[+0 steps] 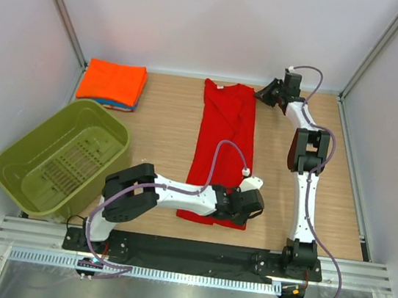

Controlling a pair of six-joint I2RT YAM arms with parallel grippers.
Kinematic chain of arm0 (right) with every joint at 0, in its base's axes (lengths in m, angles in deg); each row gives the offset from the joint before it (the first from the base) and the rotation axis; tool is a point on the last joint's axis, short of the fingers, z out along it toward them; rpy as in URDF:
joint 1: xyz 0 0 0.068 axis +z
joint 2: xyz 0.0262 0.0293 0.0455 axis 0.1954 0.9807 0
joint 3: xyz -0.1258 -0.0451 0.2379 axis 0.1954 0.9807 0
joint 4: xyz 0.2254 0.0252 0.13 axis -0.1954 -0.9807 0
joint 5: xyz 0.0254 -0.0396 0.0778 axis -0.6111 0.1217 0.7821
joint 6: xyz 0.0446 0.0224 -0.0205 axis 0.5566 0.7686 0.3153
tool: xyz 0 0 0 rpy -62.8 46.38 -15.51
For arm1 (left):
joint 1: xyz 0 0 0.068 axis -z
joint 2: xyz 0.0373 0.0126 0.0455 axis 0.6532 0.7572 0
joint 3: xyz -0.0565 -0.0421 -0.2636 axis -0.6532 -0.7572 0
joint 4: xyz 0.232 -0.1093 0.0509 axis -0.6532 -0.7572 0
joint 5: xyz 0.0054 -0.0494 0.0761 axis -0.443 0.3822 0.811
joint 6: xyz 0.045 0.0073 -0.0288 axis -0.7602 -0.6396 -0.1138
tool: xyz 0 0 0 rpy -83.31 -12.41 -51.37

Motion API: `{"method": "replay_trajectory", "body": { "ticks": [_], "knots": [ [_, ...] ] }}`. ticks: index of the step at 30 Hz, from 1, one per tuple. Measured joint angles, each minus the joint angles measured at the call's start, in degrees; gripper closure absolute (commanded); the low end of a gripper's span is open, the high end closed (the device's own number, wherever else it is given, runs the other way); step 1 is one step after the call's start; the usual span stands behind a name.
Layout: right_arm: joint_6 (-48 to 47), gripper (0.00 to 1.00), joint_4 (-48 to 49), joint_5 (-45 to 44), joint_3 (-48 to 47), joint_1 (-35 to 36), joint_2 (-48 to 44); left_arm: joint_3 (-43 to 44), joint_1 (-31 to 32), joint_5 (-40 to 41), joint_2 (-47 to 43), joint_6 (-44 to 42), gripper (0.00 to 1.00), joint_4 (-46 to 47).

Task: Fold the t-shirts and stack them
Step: Fold the tshirt

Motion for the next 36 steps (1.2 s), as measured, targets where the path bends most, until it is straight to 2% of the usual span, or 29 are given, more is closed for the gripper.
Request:
{"method": "replay_trajectory", "body": {
  "ticks": [6,8,10,12,13,15,16,18,19,24,28,32,36],
  "knots": [
    [-1.95,0.99,-1.36,-0.57,-2.19,-0.5,0.44,-0.52,0.04,-0.13,-0.24,0.98,0.6,0.72],
    [-2.05,0.95,-1.42,-0.28,-2.54,-0.66,0.74,-0.5,0.04,-0.13,-0.26,1.01,0.59,0.72],
    [-1.84,0.86,-1.22,0.42,-2.47,-0.76,0.87,-0.37,0.04,-0.13,-0.26,1.01,0.57,0.61],
    [-1.64,0.83,-0.72,0.76,-1.81,-0.81,0.87,0.37,0.04,-0.48,-0.24,0.96,0.55,-0.42],
    [-1.62,0.76,-0.31,0.76,-1.46,-0.81,0.85,1.07,0.11,-1.05,-0.24,0.94,0.55,-1.73],
    [-1.16,0.69,1.01,1.14,0.13,-0.96,0.44,3.3,0.44,-1.7,-0.2,0.76,0.55,-4.96],
    [-1.25,0.59,1.07,0.96,0.74,-0.98,-0.07,5.14,0.52,-1.99,-0.04,0.59,0.55,-7.1],
    [-1.51,0.49,-0.11,-0.11,2.95,-1.25,-2.32,8.57,0.5,-2.14,0.0,-0.15,0.53,-9.7],
    [-1.79,0.48,-1.36,-0.74,4.09,-1.31,-3.63,10.38,0.42,-2.12,-0.07,-0.72,0.53,-10.8],
    [-1.84,0.47,-9.75,-3.21,12.04,-3.28,-12.31,13.25,-2.51,-2.34,-4.35,-4.07,0.52,-15.58],
    [-2.8,0.51,-19.21,-5.97,20.57,-4.61,-22.73,9.18,-10.43,-3.37,-12.5,-5.53,0.52,-19.19],
    [-5.33,0.55,-26.58,-9.81,32.54,-2.23,-36.83,-1.57,-22.58,-5.11,-23.89,-5.68,0.49,-19.85],
    [-7.32,0.58,-29.99,-13.31,47.25,7.39,-52.85,-13.86,-29.92,-8.52,-31.98,-4.96,0.49,-19.1]
  ]
}}
